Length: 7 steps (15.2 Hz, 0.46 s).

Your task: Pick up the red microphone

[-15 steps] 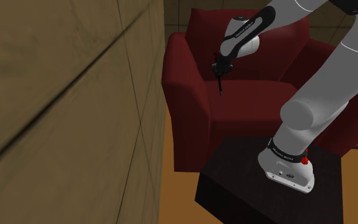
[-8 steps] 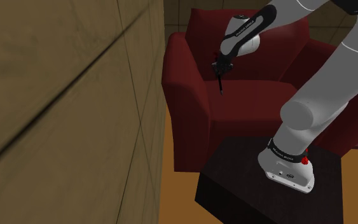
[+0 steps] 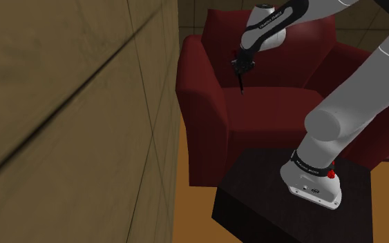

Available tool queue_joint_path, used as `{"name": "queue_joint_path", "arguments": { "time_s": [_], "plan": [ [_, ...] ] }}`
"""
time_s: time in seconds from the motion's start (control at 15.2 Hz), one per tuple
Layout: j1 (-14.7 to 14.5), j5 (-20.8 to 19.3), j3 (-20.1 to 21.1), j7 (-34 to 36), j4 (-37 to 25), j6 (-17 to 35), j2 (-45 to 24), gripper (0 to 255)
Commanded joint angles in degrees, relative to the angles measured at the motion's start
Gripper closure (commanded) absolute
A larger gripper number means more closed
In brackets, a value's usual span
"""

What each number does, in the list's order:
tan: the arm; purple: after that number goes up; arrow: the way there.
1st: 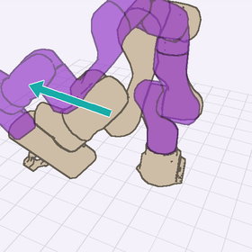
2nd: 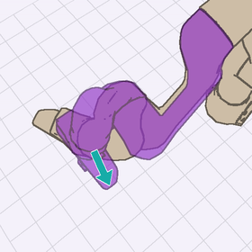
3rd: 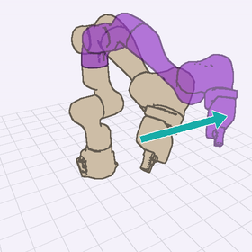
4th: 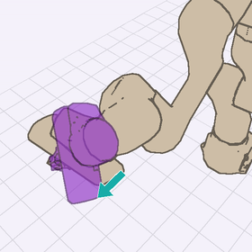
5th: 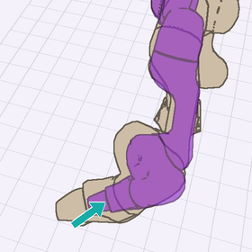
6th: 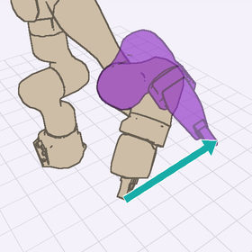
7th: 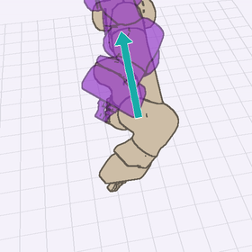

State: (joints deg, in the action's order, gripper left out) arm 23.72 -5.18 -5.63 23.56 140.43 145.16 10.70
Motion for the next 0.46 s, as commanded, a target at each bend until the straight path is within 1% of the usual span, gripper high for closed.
{"name": "queue_joint_path", "arguments": {
  "time_s": [0.0, 0.26, 0.4],
  "plan": [
    [0.0, 0.0, 0.0, -0.1, -0.7, -1.7, 1.0, 255],
    [-0.1, 0.1, 0.1, -0.2, -2.4, -5.0, 2.6, 255],
    [-0.1, 0.1, 0.1, -0.2, -2.4, -5.1, 2.7, 255]
  ]
}}
